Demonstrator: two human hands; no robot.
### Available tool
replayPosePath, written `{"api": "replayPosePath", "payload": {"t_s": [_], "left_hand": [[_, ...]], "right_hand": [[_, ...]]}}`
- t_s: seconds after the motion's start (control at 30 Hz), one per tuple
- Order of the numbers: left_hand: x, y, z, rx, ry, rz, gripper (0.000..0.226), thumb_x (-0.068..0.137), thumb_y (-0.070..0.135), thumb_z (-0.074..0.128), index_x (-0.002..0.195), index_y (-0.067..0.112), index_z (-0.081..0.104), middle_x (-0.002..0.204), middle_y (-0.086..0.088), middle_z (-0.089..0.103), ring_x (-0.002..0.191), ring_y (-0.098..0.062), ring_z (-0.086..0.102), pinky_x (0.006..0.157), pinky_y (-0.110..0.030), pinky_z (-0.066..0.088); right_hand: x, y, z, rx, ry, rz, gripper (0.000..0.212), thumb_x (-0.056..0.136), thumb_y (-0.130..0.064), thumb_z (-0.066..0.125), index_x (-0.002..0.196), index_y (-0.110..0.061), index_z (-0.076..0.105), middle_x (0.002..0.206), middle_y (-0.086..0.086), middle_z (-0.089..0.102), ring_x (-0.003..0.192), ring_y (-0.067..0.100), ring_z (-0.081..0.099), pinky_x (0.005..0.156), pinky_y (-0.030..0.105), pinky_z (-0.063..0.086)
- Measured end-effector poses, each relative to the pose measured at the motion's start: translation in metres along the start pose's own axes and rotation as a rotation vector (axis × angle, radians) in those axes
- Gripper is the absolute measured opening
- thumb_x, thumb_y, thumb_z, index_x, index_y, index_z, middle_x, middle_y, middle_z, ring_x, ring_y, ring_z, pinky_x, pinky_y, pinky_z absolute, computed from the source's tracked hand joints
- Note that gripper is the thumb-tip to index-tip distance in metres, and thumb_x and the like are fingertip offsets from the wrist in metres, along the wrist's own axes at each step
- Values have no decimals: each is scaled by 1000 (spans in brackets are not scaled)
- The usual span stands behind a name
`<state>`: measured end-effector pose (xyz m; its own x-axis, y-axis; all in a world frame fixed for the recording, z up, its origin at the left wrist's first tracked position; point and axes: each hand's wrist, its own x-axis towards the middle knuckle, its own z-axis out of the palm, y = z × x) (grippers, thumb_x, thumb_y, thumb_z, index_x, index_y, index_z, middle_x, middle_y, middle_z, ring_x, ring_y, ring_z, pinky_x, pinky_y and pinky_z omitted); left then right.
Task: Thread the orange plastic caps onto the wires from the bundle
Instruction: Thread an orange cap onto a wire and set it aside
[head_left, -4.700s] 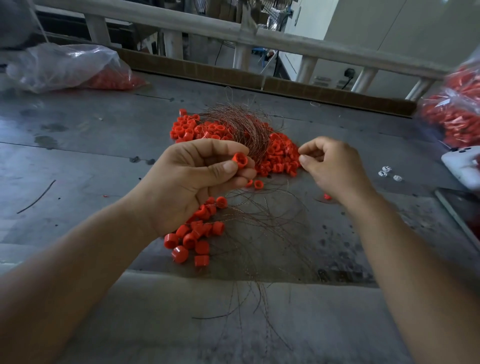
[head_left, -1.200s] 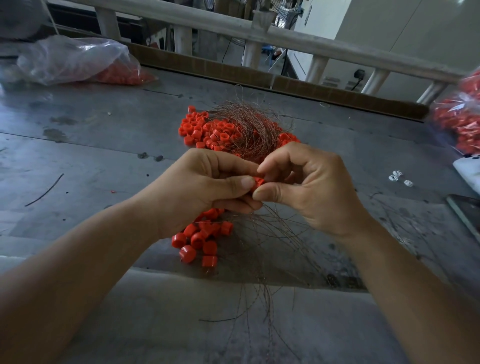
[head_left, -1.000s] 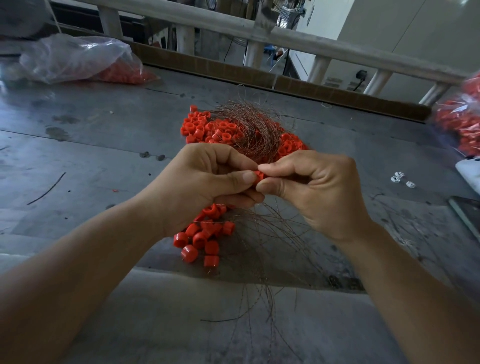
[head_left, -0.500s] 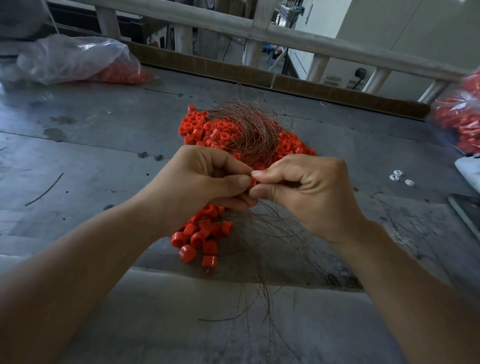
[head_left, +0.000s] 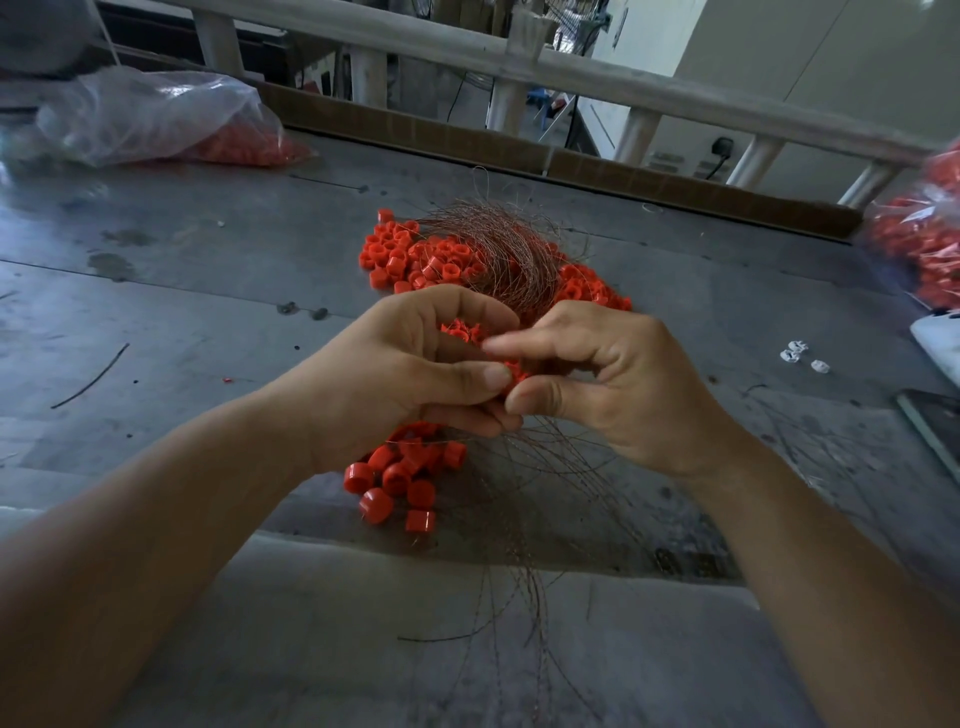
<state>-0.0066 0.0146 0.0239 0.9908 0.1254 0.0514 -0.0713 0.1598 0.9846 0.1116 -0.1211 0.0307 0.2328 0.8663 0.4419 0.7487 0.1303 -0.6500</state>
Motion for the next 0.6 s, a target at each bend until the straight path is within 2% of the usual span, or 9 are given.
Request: {"api": "replayPosePath", "payload": {"t_s": [0.07, 0.2, 0.3, 0.37, 0.47, 0.6], "left_hand": [[0, 0, 0, -3, -14, -5, 42, 64, 12, 64, 104, 10, 53, 67, -10, 69, 62, -17, 69, 55, -20, 54], [-1, 0, 4, 6, -21, 34, 42, 70, 20, 69, 109, 12, 53, 79, -13, 71, 74, -24, 71, 61, -22, 55], [-1, -1, 8, 133, 8, 83, 56, 62, 24, 70, 114, 19, 49, 84, -15, 71, 76, -22, 71, 63, -21, 54], [-2, -2, 8, 167, 20, 94, 64, 56, 27, 71, 116, 23, 48, 85, -17, 70, 75, -21, 71, 64, -21, 54], [-2, -2, 8, 233, 7, 123, 71, 53, 28, 73, 119, 31, 45, 86, -12, 70, 77, -20, 71, 66, -21, 54], [-3, -2, 8, 304, 16, 144, 74, 54, 26, 73, 121, 36, 42, 85, -5, 71, 75, -15, 70, 64, -17, 52]], "right_hand": [[1, 0, 0, -36, -51, -11, 27, 71, -24, 67, 98, -23, 62, 81, -8, 58, 78, 0, 55, 73, 14, 44], [2, -1, 1, -138, 0, -41, 14, 80, -27, 62, 92, -20, 63, 78, -8, 53, 73, -2, 51, 69, 9, 41], [1, -1, 2, -224, -7, -38, 16, 79, -21, 65, 86, -7, 67, 79, -5, 53, 73, 2, 52, 68, 11, 42], [0, -1, 2, -221, -14, -33, 12, 76, -14, 67, 84, -5, 67, 79, -9, 52, 73, 2, 53, 68, 13, 44], [0, -3, 3, -204, -2, -45, 13, 76, -16, 67, 83, -5, 66, 80, -13, 51, 75, 1, 53, 69, 14, 46], [0, -4, 5, -223, 10, -74, 13, 77, -15, 65, 83, -3, 65, 80, -8, 51, 75, 2, 53, 69, 16, 47]]}}
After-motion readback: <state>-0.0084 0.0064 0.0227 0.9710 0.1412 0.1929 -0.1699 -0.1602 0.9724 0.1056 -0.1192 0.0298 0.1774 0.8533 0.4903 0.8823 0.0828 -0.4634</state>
